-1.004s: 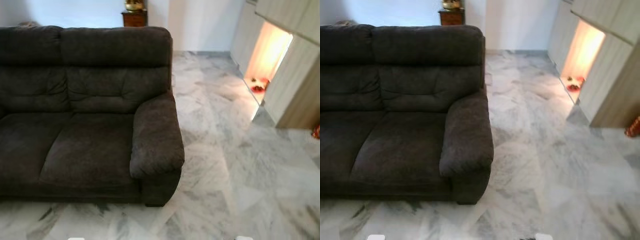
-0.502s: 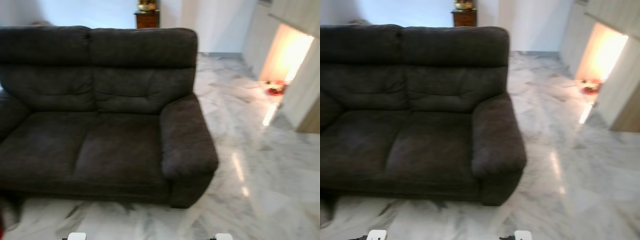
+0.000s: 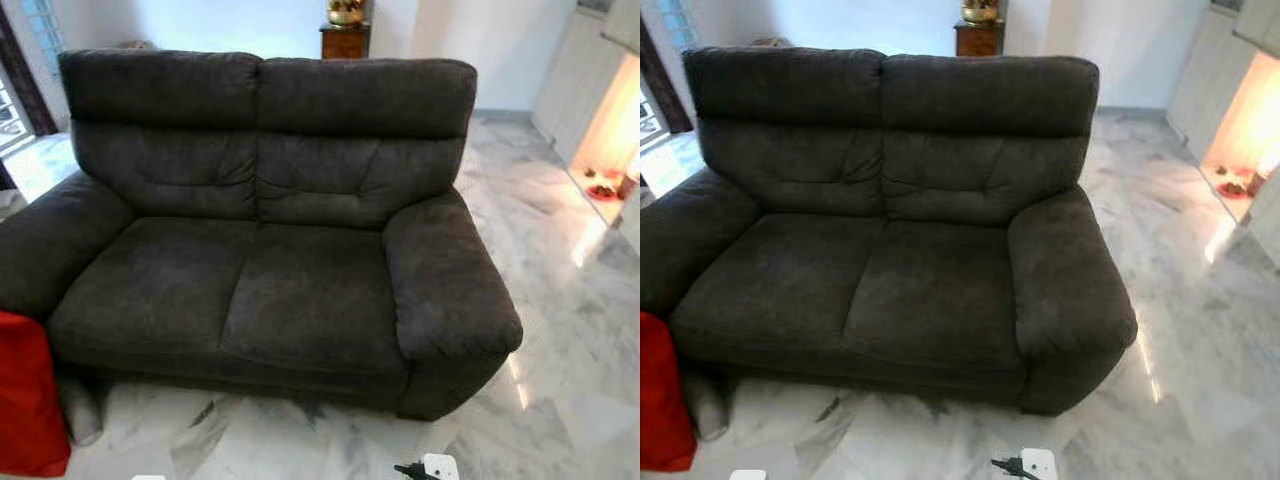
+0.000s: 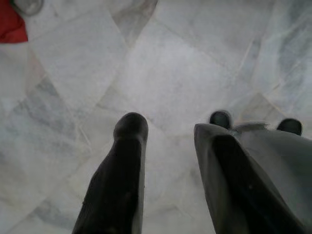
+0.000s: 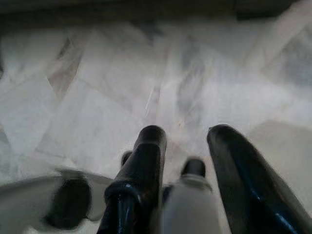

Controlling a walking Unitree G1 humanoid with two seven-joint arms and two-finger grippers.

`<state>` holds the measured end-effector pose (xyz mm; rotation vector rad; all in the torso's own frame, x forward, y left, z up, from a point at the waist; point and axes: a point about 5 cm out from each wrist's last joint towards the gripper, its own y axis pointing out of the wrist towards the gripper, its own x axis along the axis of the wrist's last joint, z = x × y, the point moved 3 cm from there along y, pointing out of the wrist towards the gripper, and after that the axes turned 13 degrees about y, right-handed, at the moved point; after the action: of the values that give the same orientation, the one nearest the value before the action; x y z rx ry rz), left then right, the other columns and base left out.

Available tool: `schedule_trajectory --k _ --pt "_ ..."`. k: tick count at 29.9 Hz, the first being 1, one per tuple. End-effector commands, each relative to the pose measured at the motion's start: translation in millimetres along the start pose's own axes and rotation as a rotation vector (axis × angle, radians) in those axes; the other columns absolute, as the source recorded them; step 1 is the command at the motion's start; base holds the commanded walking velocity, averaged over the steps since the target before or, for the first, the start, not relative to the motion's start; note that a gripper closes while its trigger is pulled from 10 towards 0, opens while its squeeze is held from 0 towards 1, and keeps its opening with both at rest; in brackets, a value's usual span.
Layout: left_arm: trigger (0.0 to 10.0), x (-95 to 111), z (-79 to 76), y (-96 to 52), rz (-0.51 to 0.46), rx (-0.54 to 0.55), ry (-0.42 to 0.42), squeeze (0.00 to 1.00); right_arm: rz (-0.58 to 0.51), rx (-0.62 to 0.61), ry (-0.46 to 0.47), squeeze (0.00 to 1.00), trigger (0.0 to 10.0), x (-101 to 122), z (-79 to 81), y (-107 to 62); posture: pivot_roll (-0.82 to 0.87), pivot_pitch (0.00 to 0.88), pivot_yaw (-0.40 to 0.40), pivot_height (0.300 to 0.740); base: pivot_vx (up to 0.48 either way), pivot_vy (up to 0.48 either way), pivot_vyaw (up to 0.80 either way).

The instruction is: Move the pillow to the sofa from floor

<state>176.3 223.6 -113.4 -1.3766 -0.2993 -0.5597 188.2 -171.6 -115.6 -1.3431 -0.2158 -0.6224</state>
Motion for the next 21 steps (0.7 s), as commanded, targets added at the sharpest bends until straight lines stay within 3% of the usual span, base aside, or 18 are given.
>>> schedule_trajectory --k 1,21 --pt "10.0 -4.8 10.5 -1.6 0.015 0.02 0.033 0.0 -0.013 0.022 -0.003 0.0 10.0 5.1 9.5 2.2 0.0 0.0 0.038 0.74 0.0 0.461 0.0" --pt "10.0 -4.0 11.2 -1.6 0.01 0.023 0.035 0.0 -0.013 0.047 -0.033 0.0 10.0 6.9 14.7 2.9 0.0 0.0 0.043 0.74 0.0 0.464 0.0"
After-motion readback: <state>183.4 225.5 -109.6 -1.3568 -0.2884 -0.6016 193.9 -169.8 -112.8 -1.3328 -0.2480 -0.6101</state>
